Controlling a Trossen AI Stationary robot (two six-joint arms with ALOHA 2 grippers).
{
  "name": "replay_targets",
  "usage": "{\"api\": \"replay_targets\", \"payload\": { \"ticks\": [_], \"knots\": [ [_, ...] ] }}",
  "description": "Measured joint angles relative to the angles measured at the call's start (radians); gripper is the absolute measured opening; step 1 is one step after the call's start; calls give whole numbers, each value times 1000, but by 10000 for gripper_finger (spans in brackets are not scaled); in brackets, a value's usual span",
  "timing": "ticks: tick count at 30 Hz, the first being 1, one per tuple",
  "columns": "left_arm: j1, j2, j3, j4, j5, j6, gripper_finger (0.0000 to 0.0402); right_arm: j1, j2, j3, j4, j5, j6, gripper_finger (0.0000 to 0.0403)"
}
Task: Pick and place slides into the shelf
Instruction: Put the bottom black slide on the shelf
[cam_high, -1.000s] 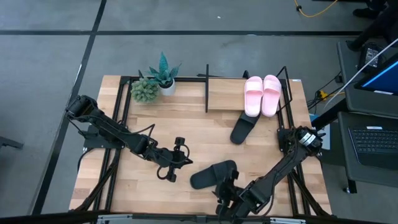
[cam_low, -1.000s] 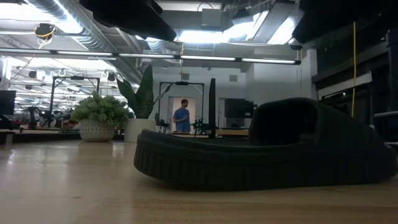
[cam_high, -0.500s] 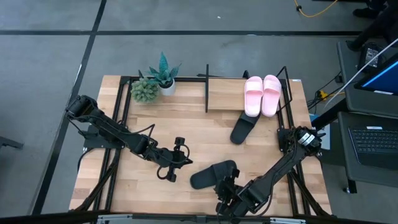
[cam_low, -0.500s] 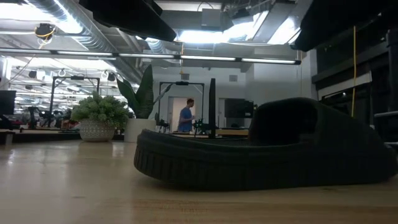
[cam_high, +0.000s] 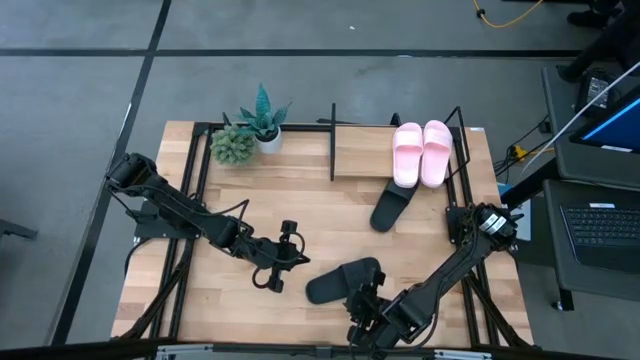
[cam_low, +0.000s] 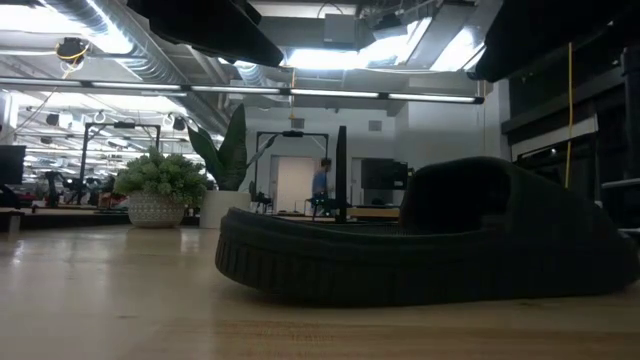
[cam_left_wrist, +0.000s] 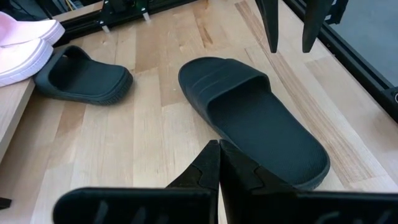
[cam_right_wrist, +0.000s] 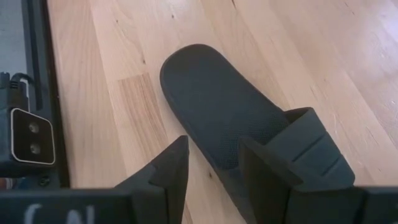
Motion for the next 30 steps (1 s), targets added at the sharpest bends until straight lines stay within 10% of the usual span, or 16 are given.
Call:
{"api": "replay_targets", "payload": {
  "ticks": [30],
  "knots": [
    [32,0,0,-51,0,-27,0,-4,1,171,-141,64,-49,140]
  ]
}}
